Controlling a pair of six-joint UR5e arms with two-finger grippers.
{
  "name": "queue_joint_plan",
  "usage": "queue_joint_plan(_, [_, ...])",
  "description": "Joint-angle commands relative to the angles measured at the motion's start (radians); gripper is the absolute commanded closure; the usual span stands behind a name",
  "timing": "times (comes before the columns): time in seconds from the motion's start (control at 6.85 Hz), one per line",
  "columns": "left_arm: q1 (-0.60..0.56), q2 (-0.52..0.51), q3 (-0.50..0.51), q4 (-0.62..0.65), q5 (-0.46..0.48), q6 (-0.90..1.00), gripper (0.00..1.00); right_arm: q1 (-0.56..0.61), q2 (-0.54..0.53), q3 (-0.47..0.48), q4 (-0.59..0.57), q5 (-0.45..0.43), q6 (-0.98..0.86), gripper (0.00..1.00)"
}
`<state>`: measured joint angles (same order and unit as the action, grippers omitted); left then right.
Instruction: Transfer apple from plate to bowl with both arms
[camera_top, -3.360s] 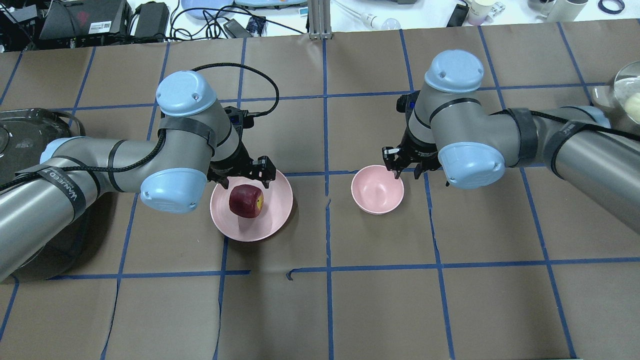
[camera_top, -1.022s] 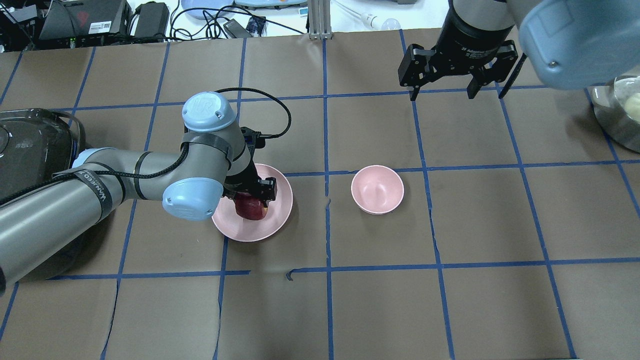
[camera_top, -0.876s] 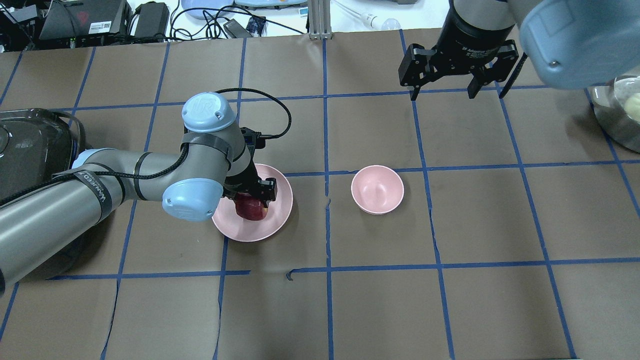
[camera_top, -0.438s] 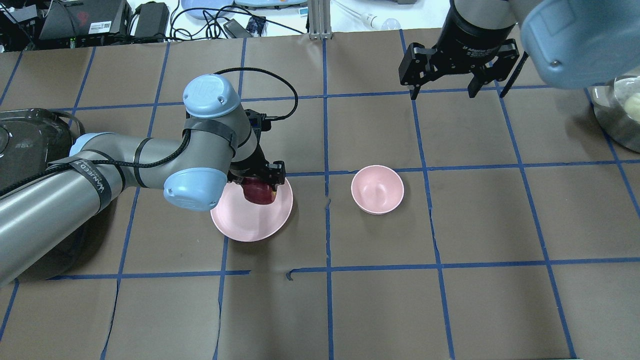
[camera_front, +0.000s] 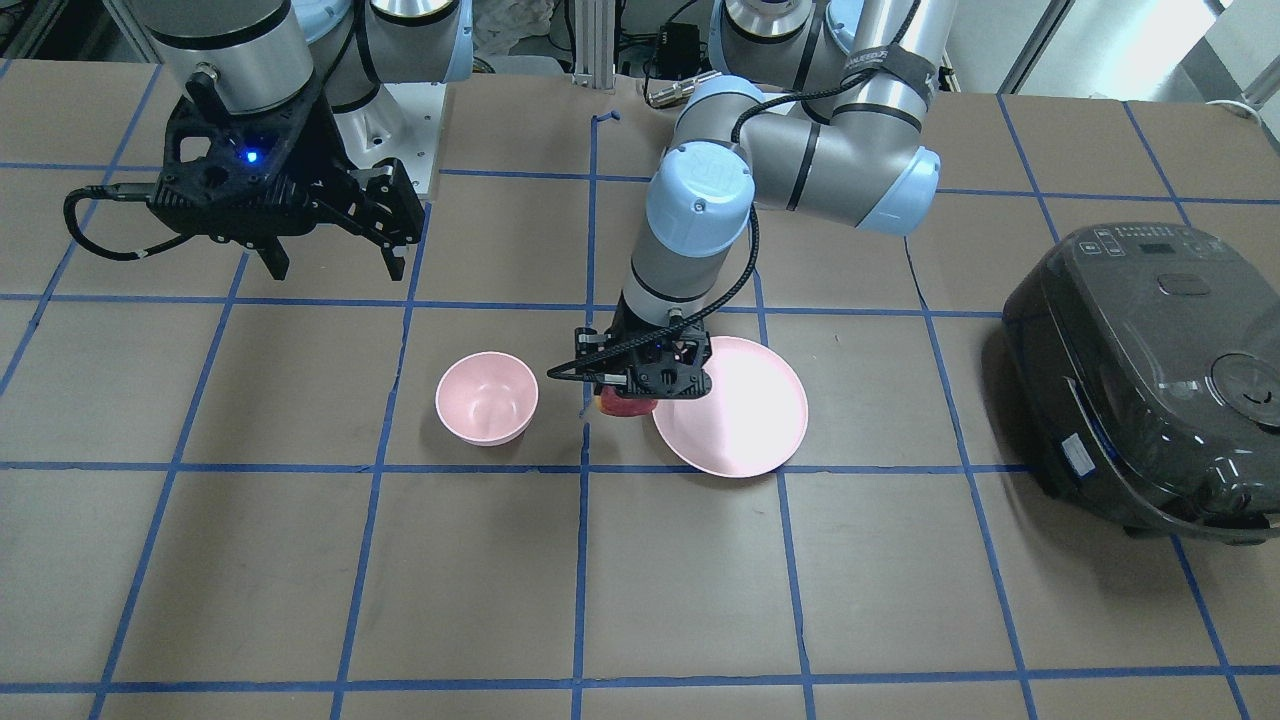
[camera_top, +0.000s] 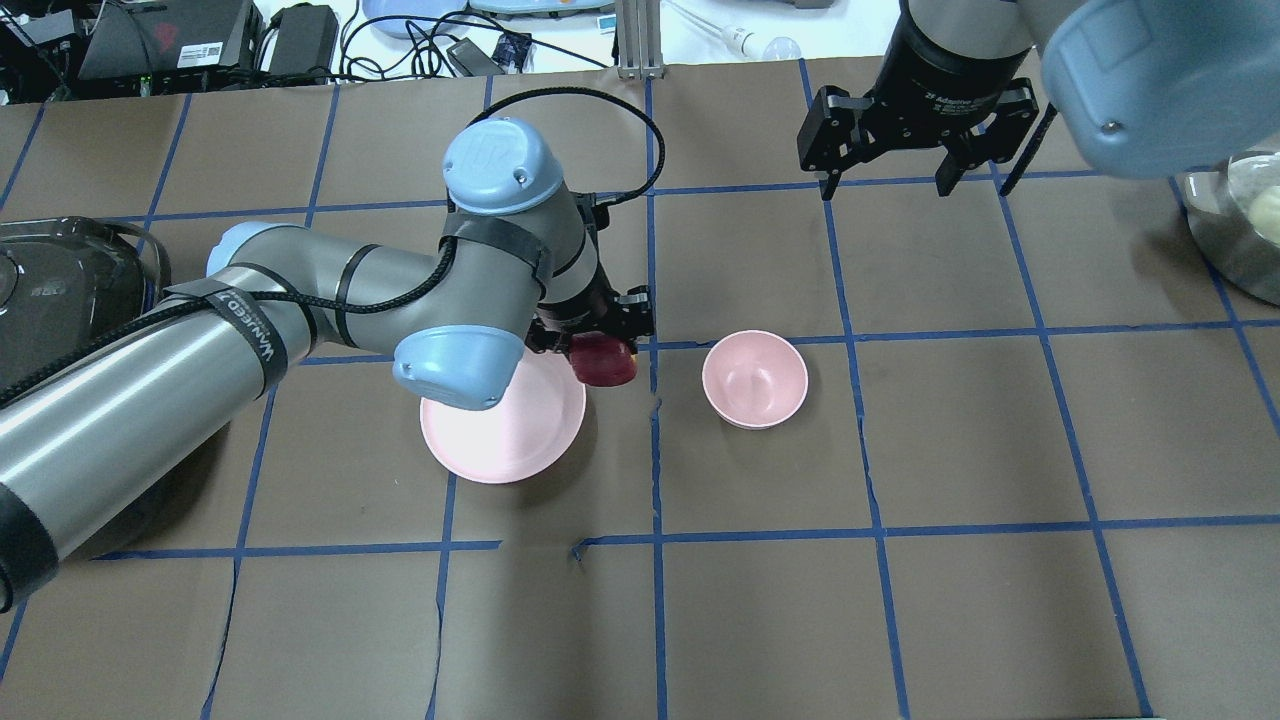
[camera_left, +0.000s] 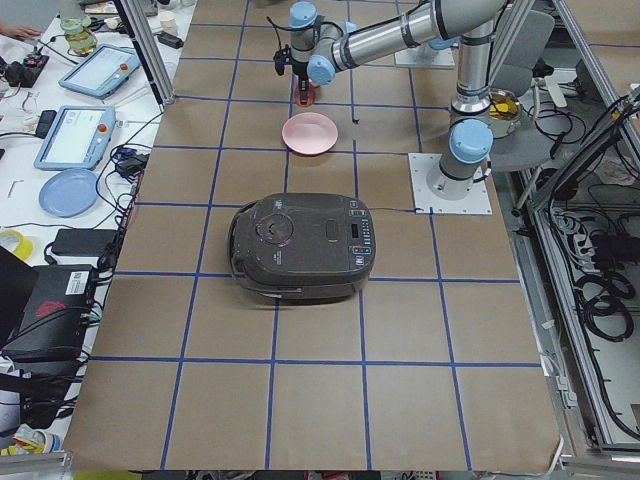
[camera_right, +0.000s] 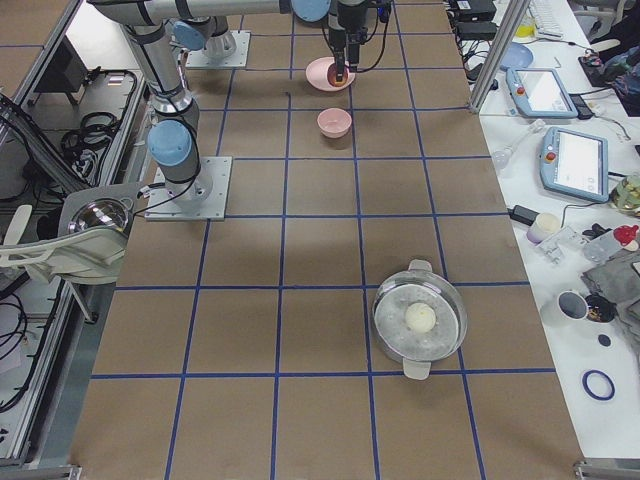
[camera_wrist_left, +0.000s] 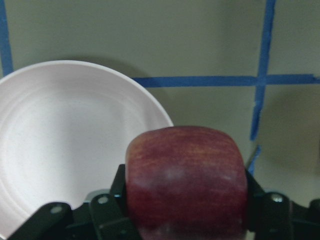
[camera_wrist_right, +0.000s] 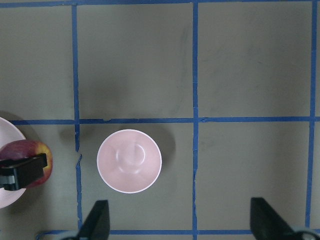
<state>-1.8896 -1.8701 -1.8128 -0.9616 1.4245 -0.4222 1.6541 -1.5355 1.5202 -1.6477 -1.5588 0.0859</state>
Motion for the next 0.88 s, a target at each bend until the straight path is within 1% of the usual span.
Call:
queue_joint_plan(0.0, [-0.077,-0.023,0.032,0.015,-0.059,-0.136,1.0,0.0,0.0,0.0,-0.001,0.003,0.0,0.0])
queue_joint_plan(0.29, [-0.12,-0.066,0.053,0.082,-0.105,-0.199,1.0,0.0,0.0,0.0,-0.001,0.003,0.0,0.0])
queue_joint_plan(0.44, [-0.131,-0.086,0.084,0.11,-0.119,-0.245,1.0,0.001,0.0,0.002,0.0,0.003,0.0,0.0])
queue_joint_plan(0.58, [-0.144,-0.112,0.105,0.112,-0.119,-0.266,1.0,0.0,0.0,0.002,0.0,0.003,0.0,0.0])
queue_joint_plan(0.73, [-0.148,-0.139,0.107,0.139,-0.119,-0.267,1.0,0.0,0.0,0.0,0.0,0.003,0.0,0.0])
